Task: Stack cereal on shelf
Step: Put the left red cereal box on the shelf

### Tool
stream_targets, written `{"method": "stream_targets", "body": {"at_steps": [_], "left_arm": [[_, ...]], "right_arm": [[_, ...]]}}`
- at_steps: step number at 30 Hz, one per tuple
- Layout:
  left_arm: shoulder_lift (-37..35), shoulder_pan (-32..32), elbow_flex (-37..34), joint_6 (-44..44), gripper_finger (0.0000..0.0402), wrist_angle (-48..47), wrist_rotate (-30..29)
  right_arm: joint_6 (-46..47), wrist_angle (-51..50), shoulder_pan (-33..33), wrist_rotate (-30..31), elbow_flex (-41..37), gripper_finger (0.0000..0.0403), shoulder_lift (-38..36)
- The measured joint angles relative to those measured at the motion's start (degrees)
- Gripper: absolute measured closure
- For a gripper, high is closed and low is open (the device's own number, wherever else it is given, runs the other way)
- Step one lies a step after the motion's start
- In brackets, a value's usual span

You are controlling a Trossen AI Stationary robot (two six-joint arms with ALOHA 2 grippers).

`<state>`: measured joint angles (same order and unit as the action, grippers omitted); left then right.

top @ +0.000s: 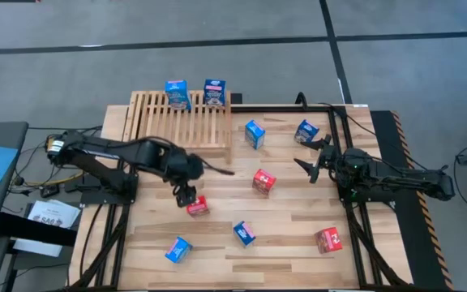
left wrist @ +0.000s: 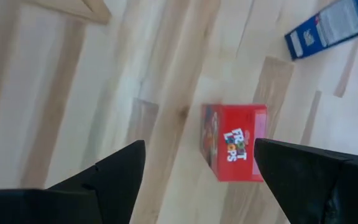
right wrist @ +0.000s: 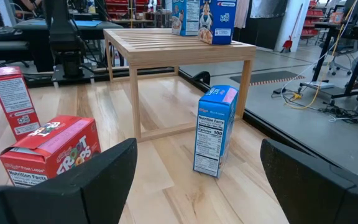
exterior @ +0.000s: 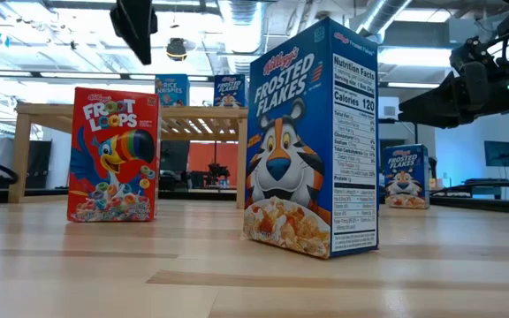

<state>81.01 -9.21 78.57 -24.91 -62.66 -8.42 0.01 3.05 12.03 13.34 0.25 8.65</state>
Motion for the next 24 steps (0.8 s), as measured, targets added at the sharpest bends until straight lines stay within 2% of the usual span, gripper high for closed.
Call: {"method": "stream_targets", "body": {"at_steps": [6,10,17,24], "left_arm": [[0.0,-3.7,-4.9,-3.1,0.0099,5.2,-0.7],[0.3,-5.2,-6.9,-4.3,0.0064,6.2,-0.7],[4.8,-7.7,-7.0,-3.5,0.0009,7.1,-0.3],[6.4,-7.7,-7.0,-3.5,0.0004,7.6,-1.5]], "right_arm": [[0.0,0.0,0.0,0.0,0.0,0.0039,0.0],[0.0,0.0,0.0,0.0,0.0,0.0039,0.0],[0.0,0.0,0.0,0.0,0.0,0.0039,0.0],[0.0,0.0,0.0,0.0,0.0,0.0039,0.0]]}}
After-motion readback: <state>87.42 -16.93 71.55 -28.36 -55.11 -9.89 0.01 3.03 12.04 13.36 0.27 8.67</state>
